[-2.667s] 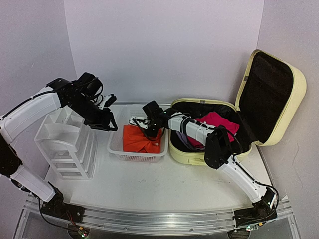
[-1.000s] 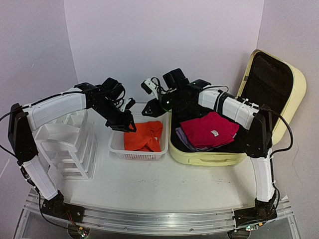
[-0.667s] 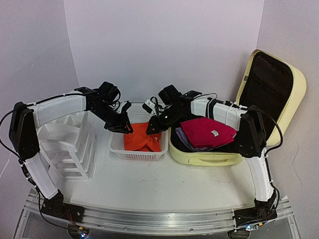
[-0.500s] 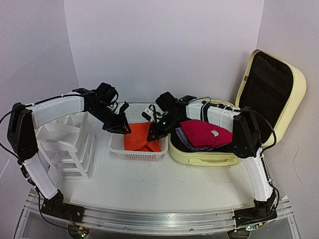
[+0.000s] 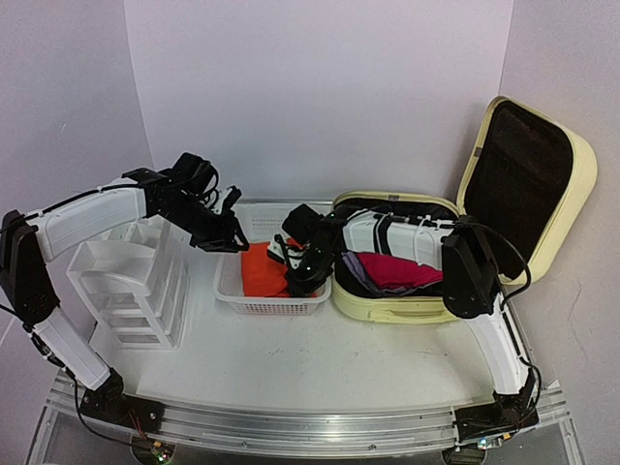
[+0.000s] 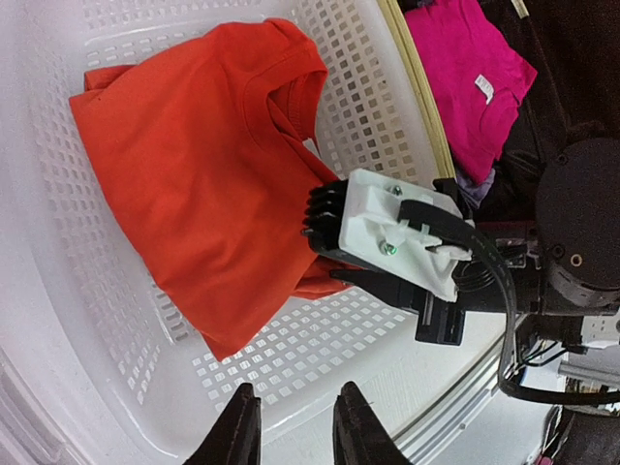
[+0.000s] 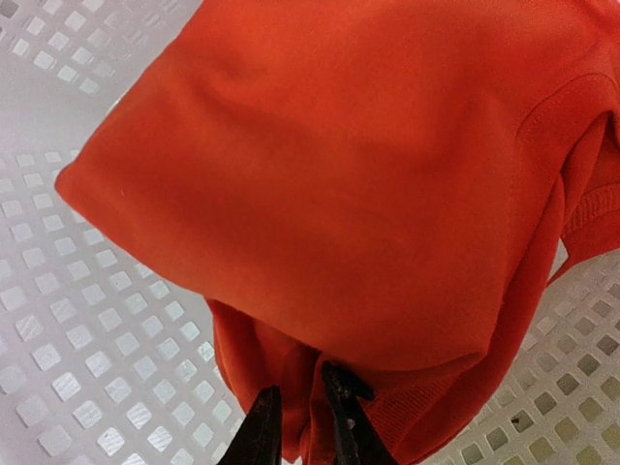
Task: Open, take out, and arrange the luggage
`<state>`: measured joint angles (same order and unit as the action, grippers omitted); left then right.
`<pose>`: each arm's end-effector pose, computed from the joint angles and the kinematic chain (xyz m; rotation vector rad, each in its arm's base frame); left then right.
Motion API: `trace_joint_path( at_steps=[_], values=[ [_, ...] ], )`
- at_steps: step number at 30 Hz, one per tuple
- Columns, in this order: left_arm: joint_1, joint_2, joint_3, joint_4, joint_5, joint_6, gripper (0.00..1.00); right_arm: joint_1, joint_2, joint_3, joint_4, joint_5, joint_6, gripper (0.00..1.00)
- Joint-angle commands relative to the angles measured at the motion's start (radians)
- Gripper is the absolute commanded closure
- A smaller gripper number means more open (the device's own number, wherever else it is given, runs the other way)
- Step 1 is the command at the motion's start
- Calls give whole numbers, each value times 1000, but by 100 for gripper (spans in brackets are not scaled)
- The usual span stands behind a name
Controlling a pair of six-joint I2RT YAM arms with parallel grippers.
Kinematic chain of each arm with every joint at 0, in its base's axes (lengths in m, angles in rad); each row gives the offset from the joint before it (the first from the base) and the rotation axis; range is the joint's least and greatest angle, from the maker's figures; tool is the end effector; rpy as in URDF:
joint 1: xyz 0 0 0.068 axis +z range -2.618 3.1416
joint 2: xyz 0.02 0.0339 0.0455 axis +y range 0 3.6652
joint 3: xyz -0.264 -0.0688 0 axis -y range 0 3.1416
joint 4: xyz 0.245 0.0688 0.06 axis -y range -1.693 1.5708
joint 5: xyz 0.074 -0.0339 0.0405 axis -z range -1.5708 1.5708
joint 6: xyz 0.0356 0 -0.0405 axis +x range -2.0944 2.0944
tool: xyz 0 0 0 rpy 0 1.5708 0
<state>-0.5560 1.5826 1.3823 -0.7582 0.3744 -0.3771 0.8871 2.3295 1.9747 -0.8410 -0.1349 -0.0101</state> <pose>0.2791 -0.1888 0.2999 0.3934 2.6159 -0.8222 0.3072 0.3846 0.1746 -1.2608 2.5357 0.4013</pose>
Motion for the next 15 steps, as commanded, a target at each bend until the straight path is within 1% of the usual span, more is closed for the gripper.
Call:
trace_joint_path(
  at_steps=[1, 4, 6, 7, 9, 11, 13, 14, 15],
  values=[
    [17, -44, 25, -14, -74, -7, 68, -10, -58, -34, -136, -124, -29, 79],
    [27, -12, 71, -65, -153, -11, 57, -10, -113, -21, -104, -224, 2, 78],
    [30, 23, 111, -116, -219, -21, 53, -9, -169, -30, -61, -236, 45, 75],
    [31, 41, 131, -135, -234, -21, 51, -10, -198, -37, -42, -220, 54, 71],
    [31, 68, 149, -151, -237, -10, 50, -11, -254, -38, -19, -172, 59, 60],
    [31, 77, 153, -151, -227, -8, 49, -19, -297, -22, -17, -107, 74, 45],
    [31, 78, 151, -150, -213, 0, 48, -39, -327, -20, -17, -40, 96, 34],
    [31, 77, 152, -150, -209, 6, 48, -51, -345, -28, -17, 6, 111, 26],
    [31, 76, 151, -150, -204, 14, 48, -65, -362, -41, -17, 69, 132, 14]
  ],
)
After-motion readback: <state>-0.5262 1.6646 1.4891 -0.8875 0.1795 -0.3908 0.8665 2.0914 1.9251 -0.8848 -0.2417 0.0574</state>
